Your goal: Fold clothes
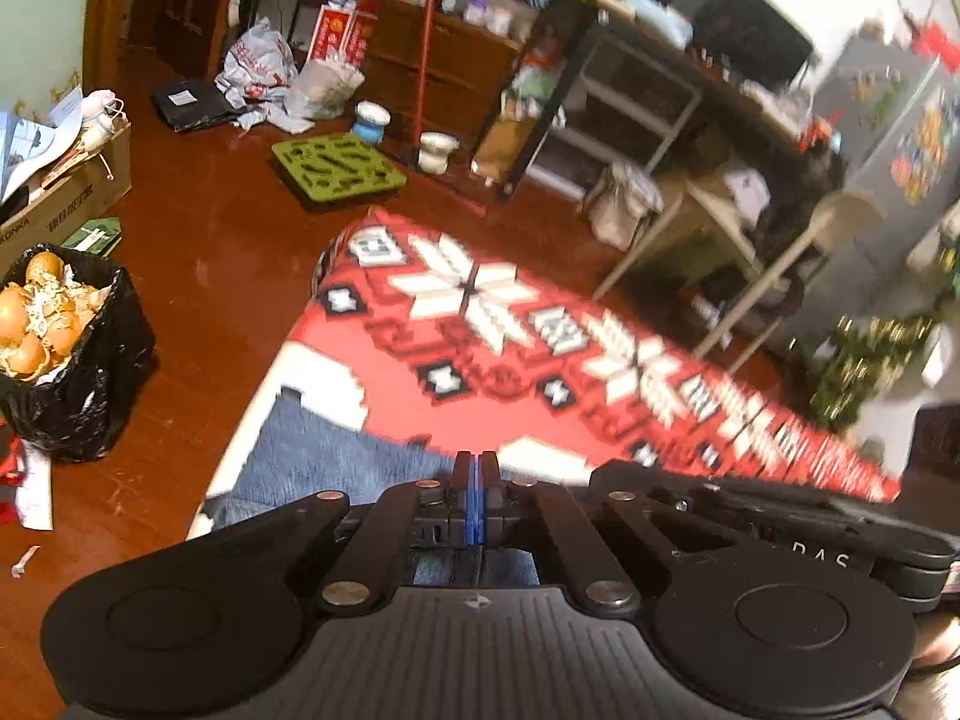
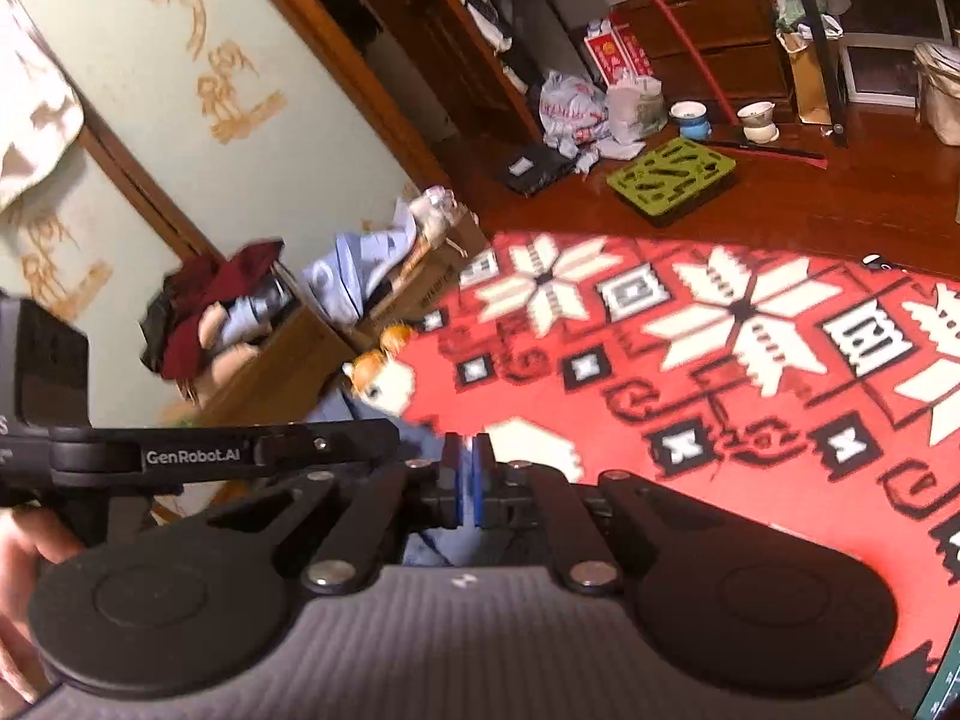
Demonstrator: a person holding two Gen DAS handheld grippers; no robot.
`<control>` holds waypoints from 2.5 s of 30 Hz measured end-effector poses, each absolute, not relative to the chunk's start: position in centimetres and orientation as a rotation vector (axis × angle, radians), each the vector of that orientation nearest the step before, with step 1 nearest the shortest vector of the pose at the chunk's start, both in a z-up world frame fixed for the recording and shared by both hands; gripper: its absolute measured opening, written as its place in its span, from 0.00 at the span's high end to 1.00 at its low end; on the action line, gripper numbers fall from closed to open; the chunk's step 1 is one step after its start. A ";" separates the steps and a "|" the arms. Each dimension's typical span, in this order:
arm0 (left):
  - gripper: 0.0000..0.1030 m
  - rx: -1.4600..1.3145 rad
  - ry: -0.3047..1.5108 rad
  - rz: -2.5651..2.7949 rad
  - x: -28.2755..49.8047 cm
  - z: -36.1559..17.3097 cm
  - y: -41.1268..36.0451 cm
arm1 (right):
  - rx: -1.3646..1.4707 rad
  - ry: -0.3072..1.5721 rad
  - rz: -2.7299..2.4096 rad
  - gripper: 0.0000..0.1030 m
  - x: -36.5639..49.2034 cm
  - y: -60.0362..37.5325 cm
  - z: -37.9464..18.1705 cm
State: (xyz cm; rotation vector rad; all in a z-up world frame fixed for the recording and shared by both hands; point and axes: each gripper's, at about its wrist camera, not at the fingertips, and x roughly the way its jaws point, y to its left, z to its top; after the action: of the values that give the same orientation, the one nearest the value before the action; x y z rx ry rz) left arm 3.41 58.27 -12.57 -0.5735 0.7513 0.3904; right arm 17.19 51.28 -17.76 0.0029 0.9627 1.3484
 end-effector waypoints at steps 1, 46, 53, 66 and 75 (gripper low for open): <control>0.99 -0.569 0.757 0.402 3.5 -13.0 58.4 | -0.001 0.965 1.338 0.97 17.2 51.2 -18.1; 1.00 -0.511 0.769 0.367 -4.3 -11.1 58.0 | -0.044 1.046 1.469 0.97 10.1 50.5 -16.0; 1.00 -0.500 0.781 0.387 -4.5 -12.6 57.7 | -0.038 1.039 1.390 1.00 9.8 50.0 -17.2; 1.00 -0.483 0.806 0.334 -9.9 -10.8 52.2 | -0.054 1.056 1.497 0.95 2.2 44.7 -15.0; 0.95 -0.378 0.787 0.406 -12.5 -11.7 49.4 | -0.195 0.966 1.436 1.00 -2.1 41.9 -16.8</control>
State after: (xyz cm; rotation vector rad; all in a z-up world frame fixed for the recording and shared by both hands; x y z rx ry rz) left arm -12.53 49.42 -11.68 -0.3783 0.7875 0.4059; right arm -2.07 41.89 -16.76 -0.1952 0.9656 1.4365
